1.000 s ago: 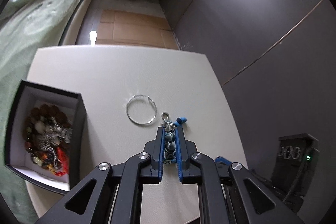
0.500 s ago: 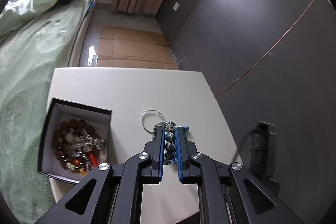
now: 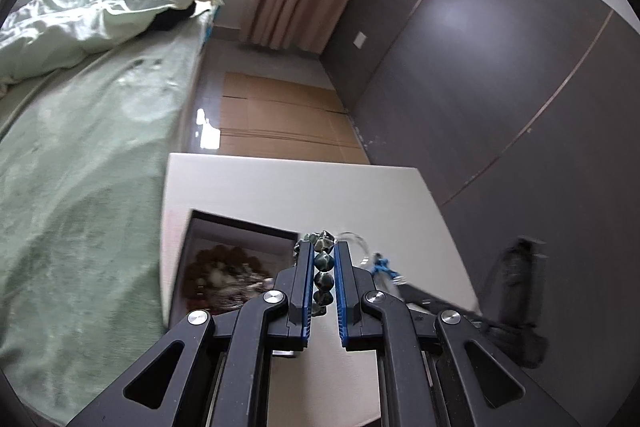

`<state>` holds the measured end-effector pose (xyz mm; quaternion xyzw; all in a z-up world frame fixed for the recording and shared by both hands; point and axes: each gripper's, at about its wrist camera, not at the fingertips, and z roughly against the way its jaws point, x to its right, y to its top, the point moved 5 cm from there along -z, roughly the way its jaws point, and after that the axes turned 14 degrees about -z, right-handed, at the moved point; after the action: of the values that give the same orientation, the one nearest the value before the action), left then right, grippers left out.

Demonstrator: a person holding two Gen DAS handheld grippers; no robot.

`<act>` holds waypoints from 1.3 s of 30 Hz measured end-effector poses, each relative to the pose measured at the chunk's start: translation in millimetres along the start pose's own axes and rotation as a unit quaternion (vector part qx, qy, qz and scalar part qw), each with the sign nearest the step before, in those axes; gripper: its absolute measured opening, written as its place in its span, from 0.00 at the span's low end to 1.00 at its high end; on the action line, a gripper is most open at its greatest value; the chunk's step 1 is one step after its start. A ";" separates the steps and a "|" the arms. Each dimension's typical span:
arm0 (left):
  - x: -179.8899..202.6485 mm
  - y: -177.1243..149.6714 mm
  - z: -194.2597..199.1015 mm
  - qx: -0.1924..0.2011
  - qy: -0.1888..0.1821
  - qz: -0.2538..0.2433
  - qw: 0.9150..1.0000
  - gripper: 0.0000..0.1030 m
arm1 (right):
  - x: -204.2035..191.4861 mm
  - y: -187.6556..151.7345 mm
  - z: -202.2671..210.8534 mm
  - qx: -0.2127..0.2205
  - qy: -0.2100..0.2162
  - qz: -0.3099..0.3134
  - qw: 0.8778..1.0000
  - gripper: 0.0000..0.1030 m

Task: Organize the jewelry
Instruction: 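Lower both bracelets into the black box and open both grippers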

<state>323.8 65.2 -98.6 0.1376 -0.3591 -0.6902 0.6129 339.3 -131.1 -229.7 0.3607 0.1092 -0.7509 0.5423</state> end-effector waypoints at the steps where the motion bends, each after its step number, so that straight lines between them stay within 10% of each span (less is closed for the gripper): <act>1: -5.9 -2.0 -0.8 -0.002 0.004 0.003 1.000 0.10 | -5.3 0.2 3.7 0.005 0.004 0.007 1.000 0.11; 8: -33.9 -17.4 -11.5 -0.029 0.024 0.023 0.999 0.11 | -42.7 -2.3 30.1 0.025 0.037 0.041 0.998 0.11; 14: -52.7 -27.3 -10.8 -0.037 0.020 0.053 0.998 0.58 | -85.9 -9.2 42.9 0.029 0.069 0.074 0.994 0.11; 32: -86.9 -36.2 25.8 -0.017 0.046 0.067 0.997 0.59 | -165.5 -47.3 -0.9 -0.026 0.098 0.133 0.986 0.13; 36: -86.9 -38.3 24.1 -0.020 0.050 0.063 0.997 0.66 | -149.1 -52.6 -17.8 -0.051 0.075 0.105 0.990 0.53; 39: -81.0 -35.4 22.3 -0.016 0.049 0.054 0.997 0.71 | -140.2 -59.4 -6.6 -0.040 0.084 0.115 0.989 0.55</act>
<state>300.4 148.7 -126.6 0.1418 -0.3251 -0.6540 0.6682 310.3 -1.3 -155.4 0.4102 0.1421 -0.6455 0.6284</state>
